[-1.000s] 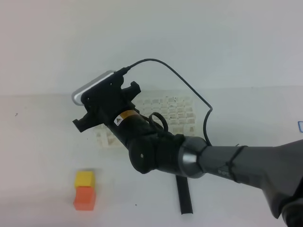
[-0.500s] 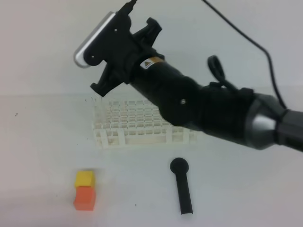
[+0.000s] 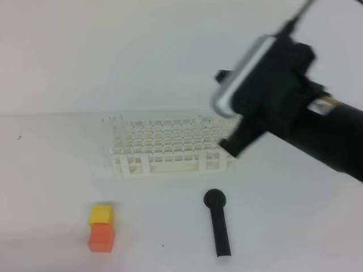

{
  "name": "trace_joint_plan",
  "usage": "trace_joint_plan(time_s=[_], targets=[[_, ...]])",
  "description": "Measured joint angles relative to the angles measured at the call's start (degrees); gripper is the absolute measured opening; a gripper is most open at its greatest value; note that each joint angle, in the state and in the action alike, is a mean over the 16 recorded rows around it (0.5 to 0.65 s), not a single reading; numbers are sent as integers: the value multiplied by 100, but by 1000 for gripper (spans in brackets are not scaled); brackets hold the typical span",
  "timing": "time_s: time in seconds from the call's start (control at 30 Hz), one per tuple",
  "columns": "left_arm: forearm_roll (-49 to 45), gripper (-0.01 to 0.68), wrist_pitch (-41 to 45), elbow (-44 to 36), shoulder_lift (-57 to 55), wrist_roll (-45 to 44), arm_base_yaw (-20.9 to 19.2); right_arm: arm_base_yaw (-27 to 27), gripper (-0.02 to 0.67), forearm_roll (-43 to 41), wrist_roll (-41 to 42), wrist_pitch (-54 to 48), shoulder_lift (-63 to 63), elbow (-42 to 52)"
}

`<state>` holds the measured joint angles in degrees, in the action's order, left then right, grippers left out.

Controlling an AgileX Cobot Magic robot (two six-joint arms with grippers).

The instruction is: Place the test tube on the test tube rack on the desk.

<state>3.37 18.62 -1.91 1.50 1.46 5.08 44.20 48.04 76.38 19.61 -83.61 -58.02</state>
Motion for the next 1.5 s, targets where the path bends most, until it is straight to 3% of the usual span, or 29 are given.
trace_joint_plan(time_s=[0.27, 0.5, 0.9, 1.13, 1.33, 1.5], targets=[[0, -1, 0, 0, 0, 0, 0, -16, -1, 726, 337, 571, 1928, 1657], [1, -1, 11, 23, -14, 18, -1, -16, -1, 1843, 1160, 902, 3341, 2622], [10, -1, 79, 161, -101, 47, -7, -16, -1, 4457, 2368, 1438, 4175, 3030], [11, -1, 90, 184, -116, 50, -8, -51, -1, 5250, 2465, 1697, 4230, 3055], [8, -1, 90, 184, -116, 51, -8, -488, -1, 5374, 2437, 1110, 4450, 3083], [-2, -1, 67, 138, -87, 51, -6, -1359, -1, 5356, 2370, -31, 4736, 3095]])
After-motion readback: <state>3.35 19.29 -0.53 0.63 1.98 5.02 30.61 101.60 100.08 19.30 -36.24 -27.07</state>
